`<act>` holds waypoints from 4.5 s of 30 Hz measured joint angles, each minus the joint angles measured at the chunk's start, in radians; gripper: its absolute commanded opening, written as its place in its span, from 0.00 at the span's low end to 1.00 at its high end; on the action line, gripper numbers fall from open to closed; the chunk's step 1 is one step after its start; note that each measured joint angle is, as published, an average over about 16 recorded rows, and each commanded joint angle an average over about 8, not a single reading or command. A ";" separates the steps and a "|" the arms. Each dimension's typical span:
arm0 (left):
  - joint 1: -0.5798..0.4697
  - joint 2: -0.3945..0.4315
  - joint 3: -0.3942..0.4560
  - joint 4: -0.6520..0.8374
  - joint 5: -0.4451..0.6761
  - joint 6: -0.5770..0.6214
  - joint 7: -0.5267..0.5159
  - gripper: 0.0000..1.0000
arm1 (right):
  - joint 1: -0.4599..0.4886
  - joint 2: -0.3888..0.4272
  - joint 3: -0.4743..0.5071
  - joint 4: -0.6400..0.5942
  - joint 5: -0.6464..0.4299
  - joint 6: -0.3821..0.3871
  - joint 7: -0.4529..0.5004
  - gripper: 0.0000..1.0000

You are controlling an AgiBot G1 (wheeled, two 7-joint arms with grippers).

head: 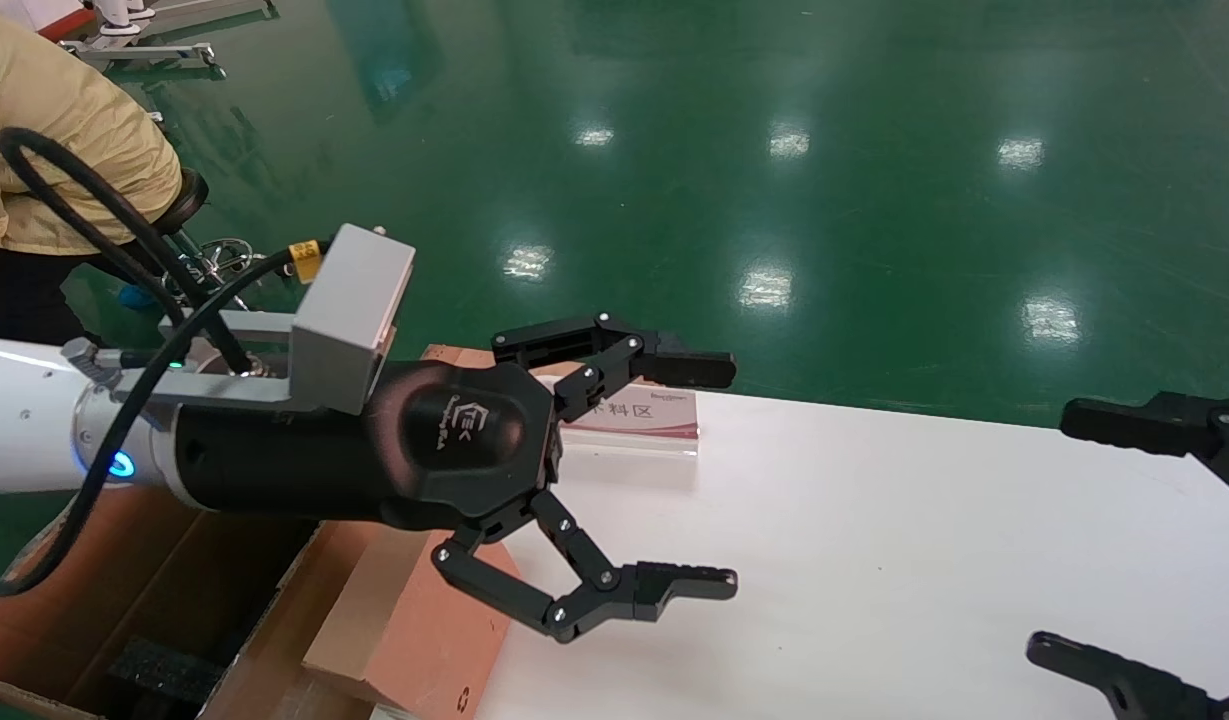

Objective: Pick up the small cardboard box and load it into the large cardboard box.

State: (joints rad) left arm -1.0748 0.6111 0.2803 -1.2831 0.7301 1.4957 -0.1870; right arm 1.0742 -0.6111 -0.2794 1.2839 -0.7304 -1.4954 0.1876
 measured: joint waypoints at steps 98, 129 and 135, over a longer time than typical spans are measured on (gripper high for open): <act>-1.145 0.140 1.502 -0.075 0.707 0.045 -1.421 1.00 | 0.002 0.002 -0.006 -0.001 0.004 0.002 -0.003 1.00; -1.147 0.123 1.532 -0.076 0.677 0.026 -1.404 0.00 | 0.002 0.003 -0.007 -0.001 0.005 0.003 -0.004 0.00; -1.147 0.124 1.531 -0.076 0.678 0.027 -1.405 0.00 | 0.002 0.003 -0.007 -0.001 0.005 0.003 -0.004 0.00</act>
State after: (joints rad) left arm -2.2218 0.7353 1.8110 -1.3593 1.4078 1.5226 -1.5924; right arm 1.0760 -0.6085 -0.2862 1.2825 -0.7256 -1.4928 0.1839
